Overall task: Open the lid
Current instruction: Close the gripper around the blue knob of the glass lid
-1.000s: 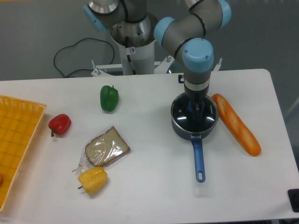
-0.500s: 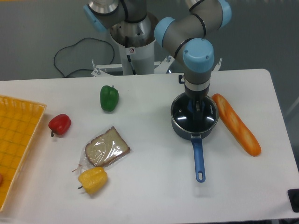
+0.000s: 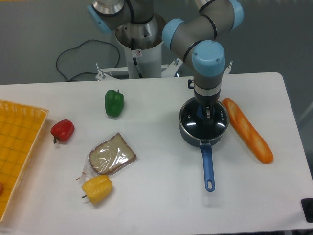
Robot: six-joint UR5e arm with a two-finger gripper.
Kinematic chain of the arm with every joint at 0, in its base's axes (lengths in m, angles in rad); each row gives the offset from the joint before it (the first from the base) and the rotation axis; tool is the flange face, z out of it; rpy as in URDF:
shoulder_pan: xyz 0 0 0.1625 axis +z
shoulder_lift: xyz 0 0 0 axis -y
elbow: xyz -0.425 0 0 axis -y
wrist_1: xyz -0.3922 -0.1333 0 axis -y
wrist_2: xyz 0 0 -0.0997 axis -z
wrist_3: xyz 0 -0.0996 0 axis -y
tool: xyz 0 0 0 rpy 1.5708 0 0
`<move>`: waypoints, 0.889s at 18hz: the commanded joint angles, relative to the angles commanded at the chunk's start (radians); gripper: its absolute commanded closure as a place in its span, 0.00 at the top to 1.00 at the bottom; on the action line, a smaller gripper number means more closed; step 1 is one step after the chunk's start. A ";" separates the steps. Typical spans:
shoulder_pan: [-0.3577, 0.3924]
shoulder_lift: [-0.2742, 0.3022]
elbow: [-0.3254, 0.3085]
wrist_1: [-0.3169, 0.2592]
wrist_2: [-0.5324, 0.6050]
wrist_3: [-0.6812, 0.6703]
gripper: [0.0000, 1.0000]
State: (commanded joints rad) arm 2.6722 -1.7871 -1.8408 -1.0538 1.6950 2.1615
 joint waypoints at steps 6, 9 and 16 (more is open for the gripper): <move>-0.002 0.000 0.012 -0.003 0.005 -0.005 0.36; -0.006 0.003 0.026 -0.015 0.006 -0.005 0.36; -0.011 0.009 0.107 -0.153 -0.006 -0.025 0.36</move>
State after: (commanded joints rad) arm 2.6615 -1.7779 -1.7336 -1.2070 1.6889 2.1370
